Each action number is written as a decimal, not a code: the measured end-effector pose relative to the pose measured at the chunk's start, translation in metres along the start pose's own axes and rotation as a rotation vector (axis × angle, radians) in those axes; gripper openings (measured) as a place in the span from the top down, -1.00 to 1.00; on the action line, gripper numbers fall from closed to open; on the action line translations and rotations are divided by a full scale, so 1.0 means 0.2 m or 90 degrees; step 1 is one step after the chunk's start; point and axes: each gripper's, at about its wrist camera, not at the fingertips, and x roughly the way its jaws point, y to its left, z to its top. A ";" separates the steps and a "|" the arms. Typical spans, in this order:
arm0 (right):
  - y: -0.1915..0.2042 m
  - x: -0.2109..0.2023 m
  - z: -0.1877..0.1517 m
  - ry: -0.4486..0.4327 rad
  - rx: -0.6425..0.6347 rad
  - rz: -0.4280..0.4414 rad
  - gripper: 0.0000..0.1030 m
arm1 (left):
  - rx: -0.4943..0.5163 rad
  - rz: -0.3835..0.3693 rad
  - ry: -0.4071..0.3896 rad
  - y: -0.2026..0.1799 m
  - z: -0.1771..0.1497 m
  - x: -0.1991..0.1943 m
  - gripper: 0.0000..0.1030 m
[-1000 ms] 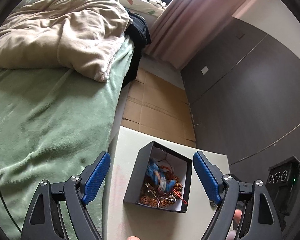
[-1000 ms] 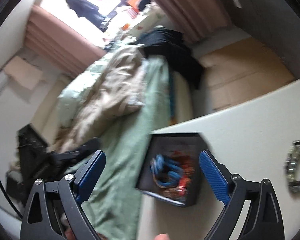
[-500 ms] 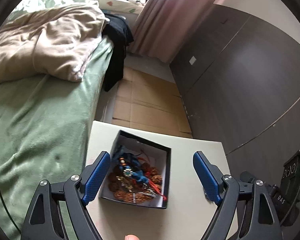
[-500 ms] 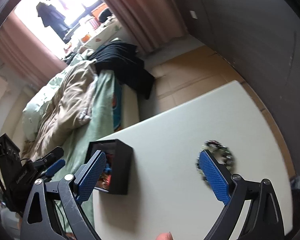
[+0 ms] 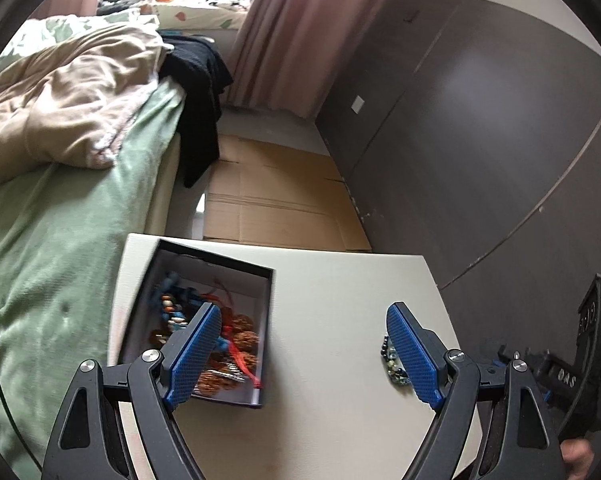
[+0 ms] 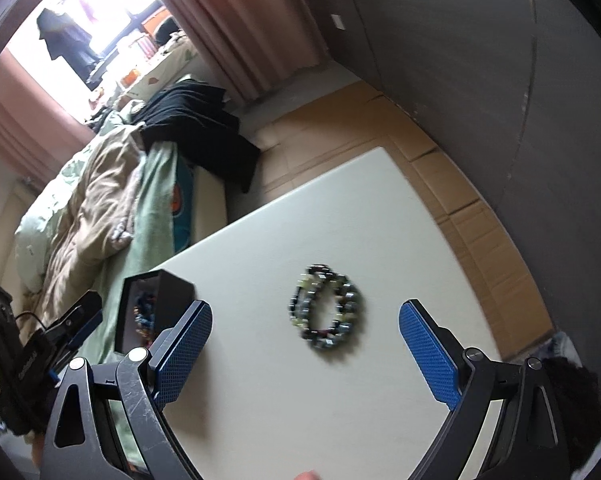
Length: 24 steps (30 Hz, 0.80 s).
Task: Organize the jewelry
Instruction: 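Move the left tool to the dark bead bracelets on the table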
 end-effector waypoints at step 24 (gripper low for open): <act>-0.33 -0.06 0.14 0.003 0.045 -0.048 -0.69 | 0.122 0.044 0.122 -0.40 -0.22 0.61 0.01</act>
